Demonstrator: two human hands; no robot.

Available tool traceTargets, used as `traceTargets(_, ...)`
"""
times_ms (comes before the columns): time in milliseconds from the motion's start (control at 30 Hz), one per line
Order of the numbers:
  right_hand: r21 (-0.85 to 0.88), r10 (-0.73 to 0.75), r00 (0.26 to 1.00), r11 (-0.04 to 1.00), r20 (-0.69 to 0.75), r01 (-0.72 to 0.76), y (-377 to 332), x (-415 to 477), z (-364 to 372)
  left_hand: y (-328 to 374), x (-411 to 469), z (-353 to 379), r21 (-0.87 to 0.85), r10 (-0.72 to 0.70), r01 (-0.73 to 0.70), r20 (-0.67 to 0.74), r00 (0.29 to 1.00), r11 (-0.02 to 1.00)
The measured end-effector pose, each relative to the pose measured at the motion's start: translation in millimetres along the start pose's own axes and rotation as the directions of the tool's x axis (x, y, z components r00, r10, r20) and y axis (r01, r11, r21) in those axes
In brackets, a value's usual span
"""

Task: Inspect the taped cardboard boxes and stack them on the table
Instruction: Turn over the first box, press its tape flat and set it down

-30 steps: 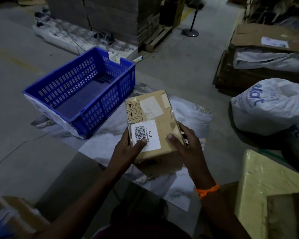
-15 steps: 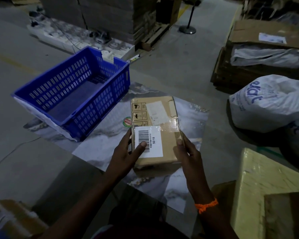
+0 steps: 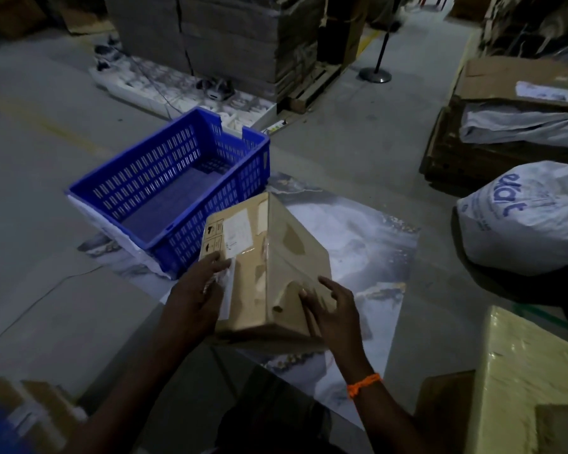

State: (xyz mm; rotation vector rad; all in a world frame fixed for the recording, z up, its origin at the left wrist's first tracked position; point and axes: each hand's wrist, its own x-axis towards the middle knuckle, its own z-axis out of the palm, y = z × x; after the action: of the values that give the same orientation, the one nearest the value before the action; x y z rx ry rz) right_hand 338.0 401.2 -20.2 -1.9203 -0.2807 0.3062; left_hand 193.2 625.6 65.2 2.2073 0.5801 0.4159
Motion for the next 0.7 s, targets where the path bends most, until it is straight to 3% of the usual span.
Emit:
traceTargets(100,-0.133,0.259,0.966,0.957,-0.009,-0.258,34.0,14.6,-8.7,10.8,-3.3,-3.7,0.0,-0.142,0.142,0.043,0.989,0.99)
traceTargets(167,-0.078,0.43,0.9,0.902,0.072,-0.425,46.1,16.2,-16.1,13.7,-2.6,-7.1,-0.023,-0.209,0.211,0.068,0.976,0.977)
traceTargets(233,0.012,0.491,0.853,0.866,0.176,-0.501,50.2,14.5,-18.6,11.1,-2.1,-7.7,-0.005,-0.229,0.23,0.069,0.971,0.973)
traceTargets(333,0.126,0.441,0.865,0.869,0.24,-0.478,47.8,7.7,-14.3,5.1,-1.0,-7.1,-0.011,-0.225,0.227,0.11,0.968,0.974)
traceTargets(533,0.233,0.366,0.927,0.898,0.078,-0.374,56.8,-0.3,-33.8,-11.8,-2.4,-4.7,-0.14,-0.151,0.179,0.19,0.97,0.974)
traceTargets(700,0.187,0.257,0.964,0.952,-0.063,-0.242,53.1,-4.4,-68.7,-28.0,-15.4,32.1,-0.224,-0.097,0.152,0.239,0.966,0.963)
